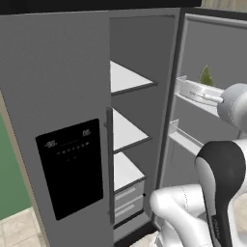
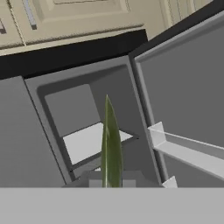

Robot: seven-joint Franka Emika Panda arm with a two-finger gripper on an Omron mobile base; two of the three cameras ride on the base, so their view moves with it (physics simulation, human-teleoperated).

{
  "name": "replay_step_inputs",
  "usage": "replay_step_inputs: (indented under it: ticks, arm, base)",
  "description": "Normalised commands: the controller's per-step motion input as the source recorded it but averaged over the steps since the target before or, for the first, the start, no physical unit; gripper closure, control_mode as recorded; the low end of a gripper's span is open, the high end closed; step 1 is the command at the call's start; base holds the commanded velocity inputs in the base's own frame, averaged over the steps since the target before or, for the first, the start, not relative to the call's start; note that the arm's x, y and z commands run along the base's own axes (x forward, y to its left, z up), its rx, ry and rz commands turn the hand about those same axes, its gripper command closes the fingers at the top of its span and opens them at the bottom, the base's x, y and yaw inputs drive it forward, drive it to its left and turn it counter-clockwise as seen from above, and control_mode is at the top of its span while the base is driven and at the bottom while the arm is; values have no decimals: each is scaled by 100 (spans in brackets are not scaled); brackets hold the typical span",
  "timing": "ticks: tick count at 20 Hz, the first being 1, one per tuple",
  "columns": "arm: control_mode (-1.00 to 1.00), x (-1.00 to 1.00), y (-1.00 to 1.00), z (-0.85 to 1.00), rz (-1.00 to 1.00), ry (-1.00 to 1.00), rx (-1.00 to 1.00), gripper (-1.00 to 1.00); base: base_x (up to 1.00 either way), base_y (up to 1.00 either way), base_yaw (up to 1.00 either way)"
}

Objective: There is a bowl on the dining counter. Grab a lemon wedge from the fridge and place it in the bowl. Then get the liquor bottle and glass cup from the cabinet and place them next to the bowl.

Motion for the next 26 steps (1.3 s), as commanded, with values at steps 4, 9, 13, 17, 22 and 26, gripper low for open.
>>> replay_step_inputs:
  ticks: [4,9,13,17,22,26]
  arm:
    - [100,0,0,0,0,0,0,100]
    - [100,0,0,0,0,0,0,100]
    - [100,0,0,0,0,0,0,100]
    - [100,0,0,0,0,0,0,100]
    - [100,0,0,0,0,0,0,100]
    - [100,0,0,0,0,0,0,100]
  base:
    - [-57,1,0]
    - [-77,18,-4]
    - [-75,32,-20]
    - [-76,36,-34]
    - [-71,31,-47]
    - [-61,12,-51]
